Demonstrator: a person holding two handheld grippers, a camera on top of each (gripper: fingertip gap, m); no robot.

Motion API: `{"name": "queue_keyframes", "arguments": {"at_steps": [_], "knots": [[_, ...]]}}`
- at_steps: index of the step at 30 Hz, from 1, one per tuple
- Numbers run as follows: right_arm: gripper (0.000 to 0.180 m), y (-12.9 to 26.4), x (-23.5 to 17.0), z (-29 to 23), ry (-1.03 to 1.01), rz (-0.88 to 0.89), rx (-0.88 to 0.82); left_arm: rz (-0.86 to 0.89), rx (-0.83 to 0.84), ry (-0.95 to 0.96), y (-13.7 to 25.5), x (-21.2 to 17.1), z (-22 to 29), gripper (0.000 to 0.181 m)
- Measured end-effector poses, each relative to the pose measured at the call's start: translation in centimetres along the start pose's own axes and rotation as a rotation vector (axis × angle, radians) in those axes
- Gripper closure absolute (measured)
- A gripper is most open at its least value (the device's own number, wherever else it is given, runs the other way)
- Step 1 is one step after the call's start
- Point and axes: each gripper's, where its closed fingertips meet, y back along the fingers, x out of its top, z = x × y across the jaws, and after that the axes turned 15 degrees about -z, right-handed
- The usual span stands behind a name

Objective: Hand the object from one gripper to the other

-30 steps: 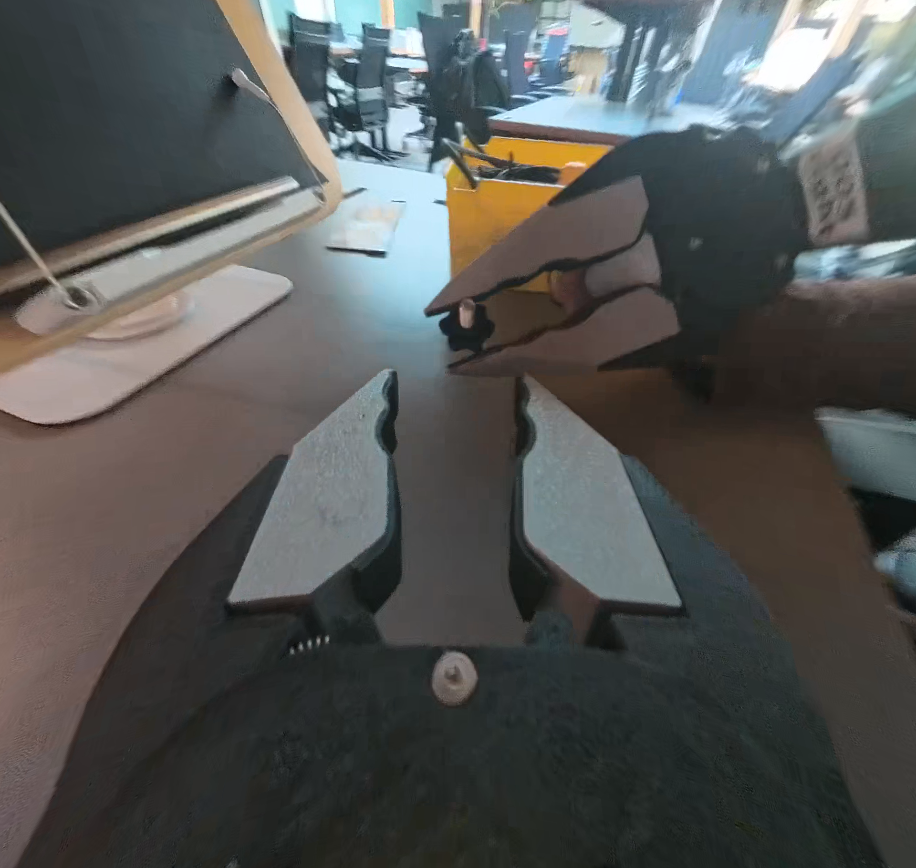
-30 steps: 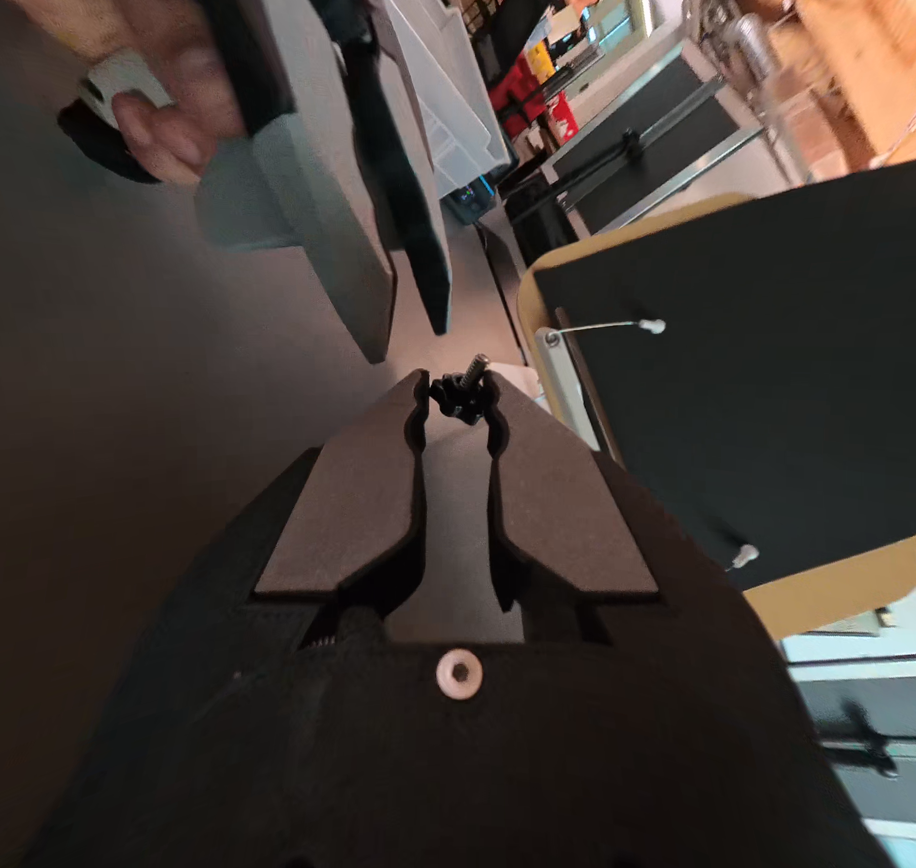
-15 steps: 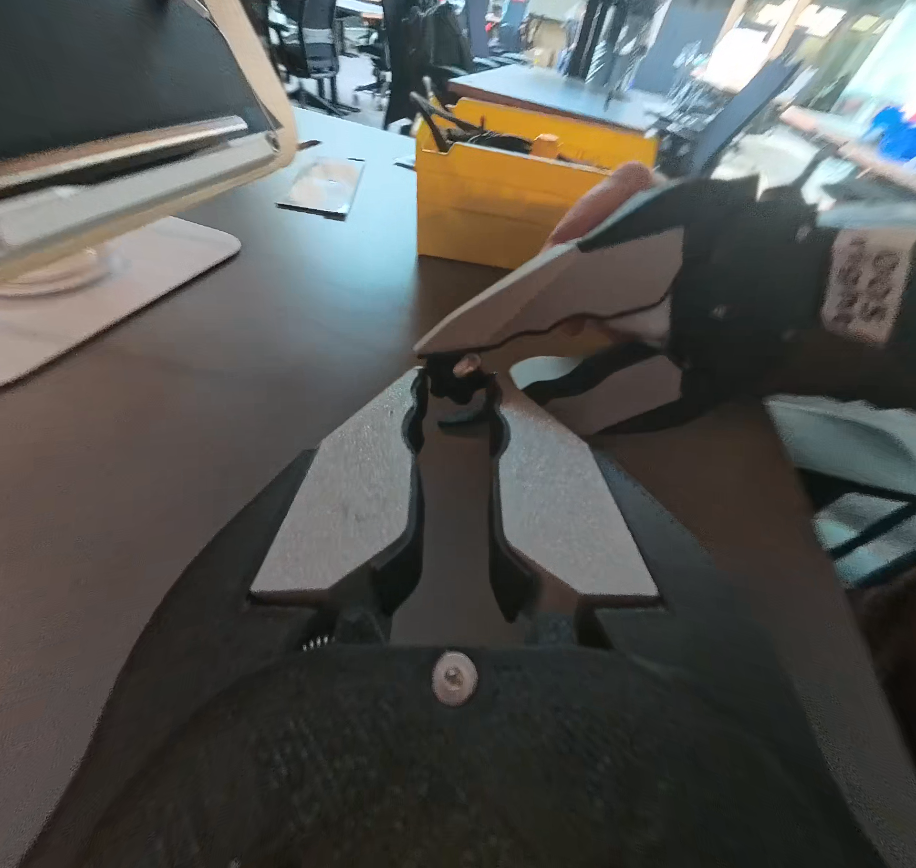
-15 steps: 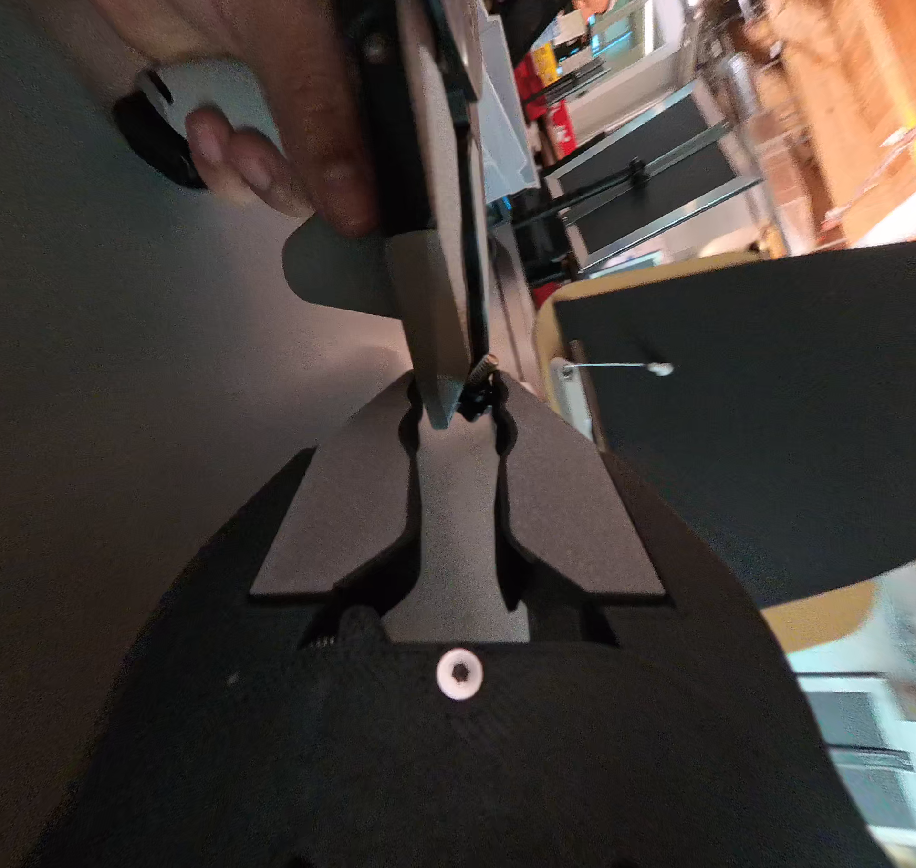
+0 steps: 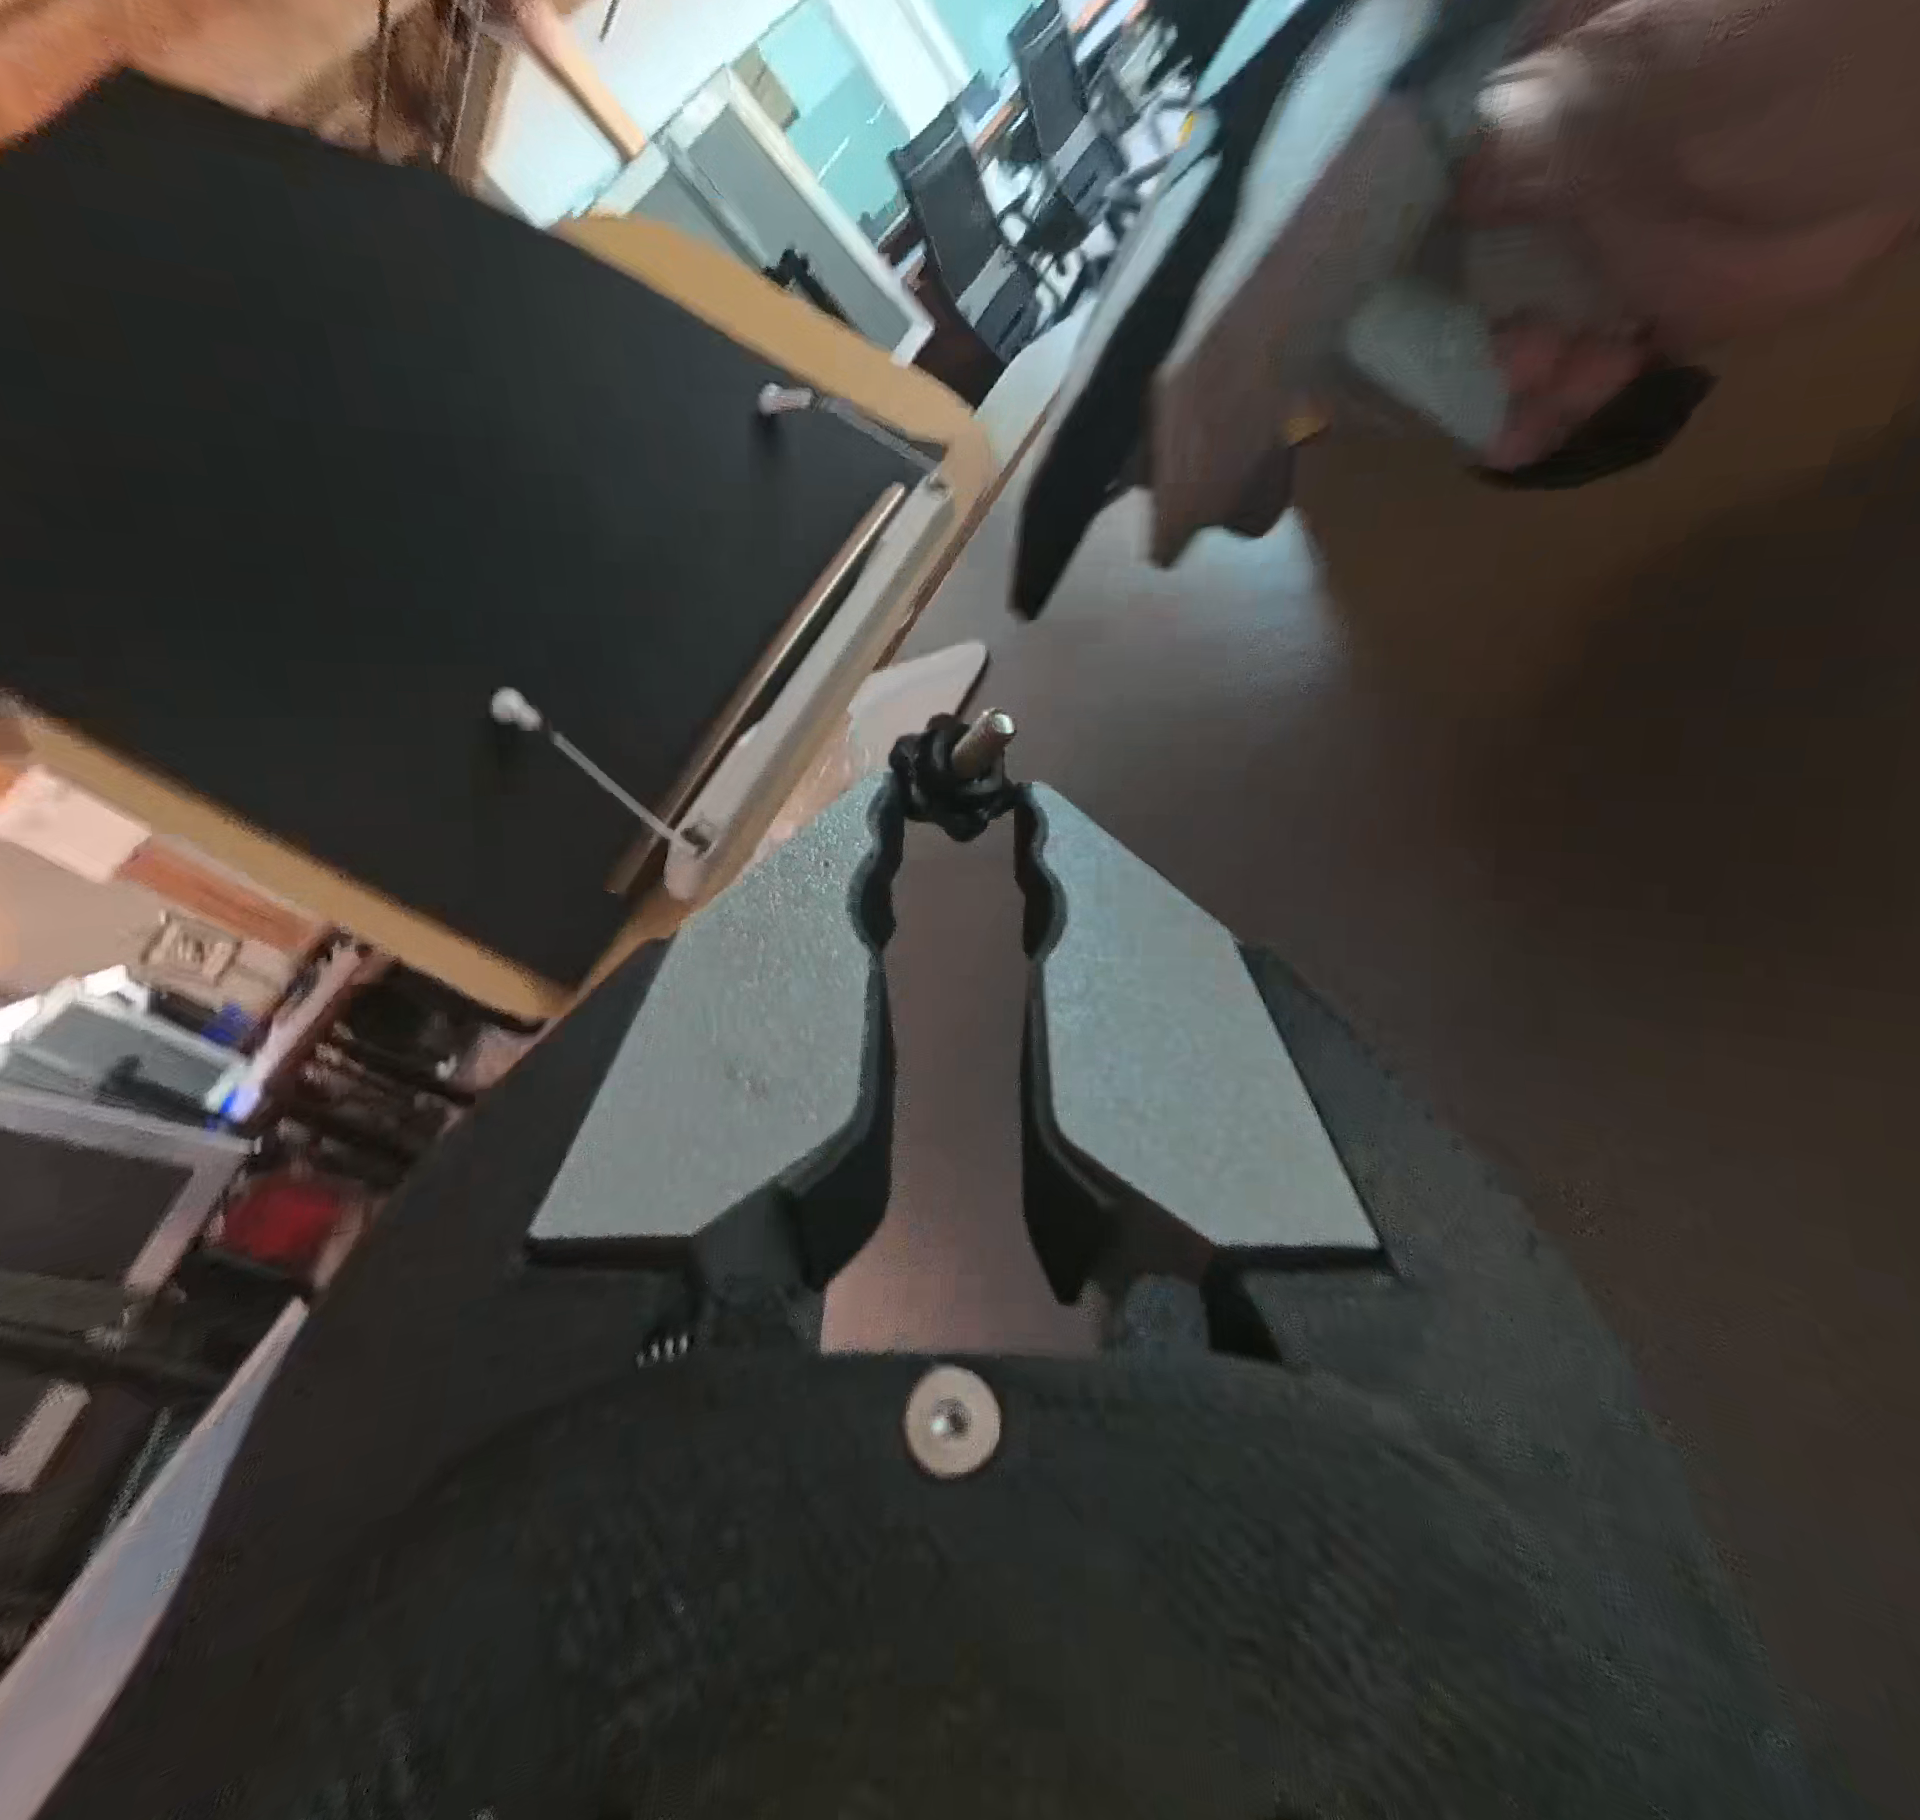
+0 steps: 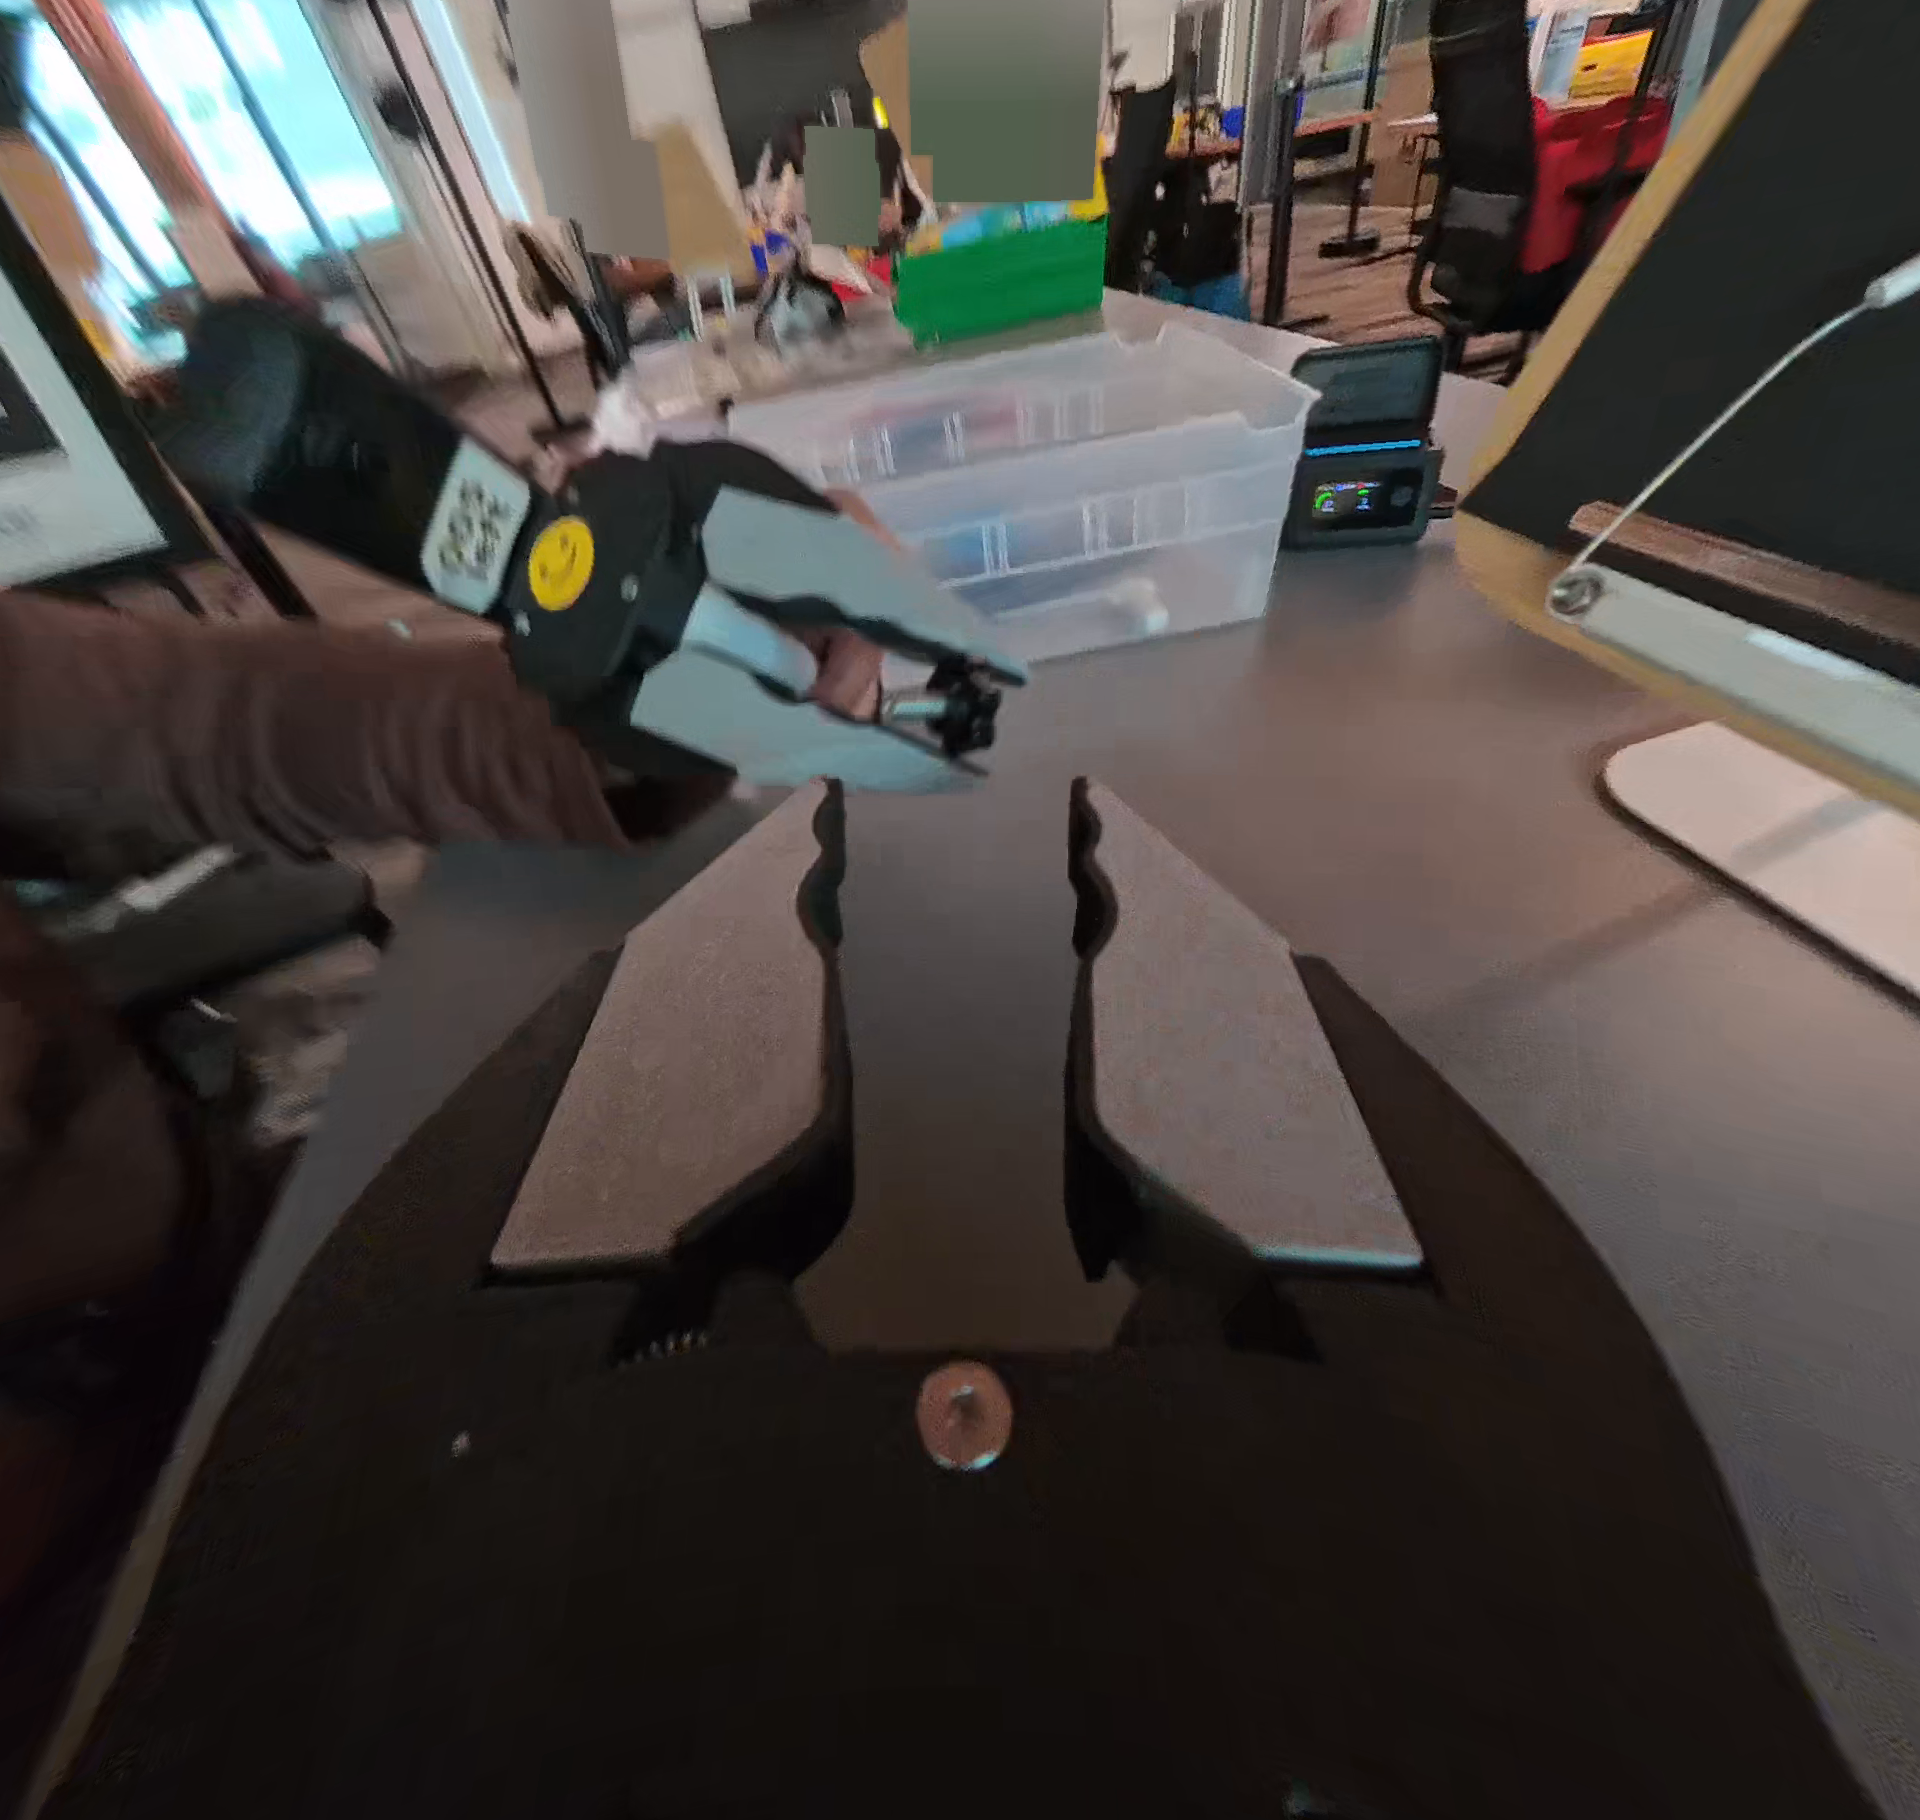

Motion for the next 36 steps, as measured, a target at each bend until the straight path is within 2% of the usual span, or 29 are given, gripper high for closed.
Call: {"name": "queue_keyframes", "arguments": {"at_steps": [5, 7, 9, 12, 15, 22, 25, 27, 30, 32, 36], "knots": [[0.135, -1.0, 0.0, -1.3, -0.029, -0.002, 0.096, 0.056, -0.005, -0.096, 0.3, 1.5, 1.9, 0.163], [0.143, -1.6, -0.3, -1.5, -0.008, -0.031, 0.078, 0.072, 0.002, -0.126, 0.5, 1.8, 2.3, 0.163], [0.158, -2.0, -0.6, -2.3, 0.018, -0.056, 0.106, 0.062, 0.018, -0.144, 0.4, 1.8, 2.4, 0.163], [0.159, -2.1, -1.0, -2.1, 0.043, -0.088, 0.073, 0.048, 0.017, -0.139, 0.2, 1.6, 2.6, 0.162], [0.159, -2.0, -1.4, -1.1, 0.169, -0.137, -0.077, 0.008, -0.031, -0.057, -0.4, 0.9, 2.8, 0.163], [0.158, -0.9, -1.7, 1.3, 0.673, -0.302, -0.637, -0.012, -0.377, 0.372, -0.6, -0.2, 2.8, 0.158], [0.158, -1.1, -1.7, 1.2, 0.781, -0.340, -0.710, 0.056, -0.536, 0.529, 0.4, 1.0, 2.9, 0.157], [0.158, -1.3, -1.9, 0.9, 0.847, -0.359, -0.743, 0.084, -0.639, 0.598, 0.9, 1.6, 3.3, 0.149], [0.158, -1.6, -1.2, -0.1, 0.954, -0.348, -0.818, 0.101, -0.712, 0.649, 1.0, 2.0, 3.8, 0.142], [0.158, -1.8, -1.0, -0.3, 1.022, -0.356, -0.880, 0.119, -0.734, 0.670, 1.2, 2.3, 3.7, 0.151], [0.159, -2.2, -0.9, -1.3, 1.095, -0.350, -0.896, 0.126, -0.759, 0.697, 1.2, 2.1, 3.8, 0.168]]}}
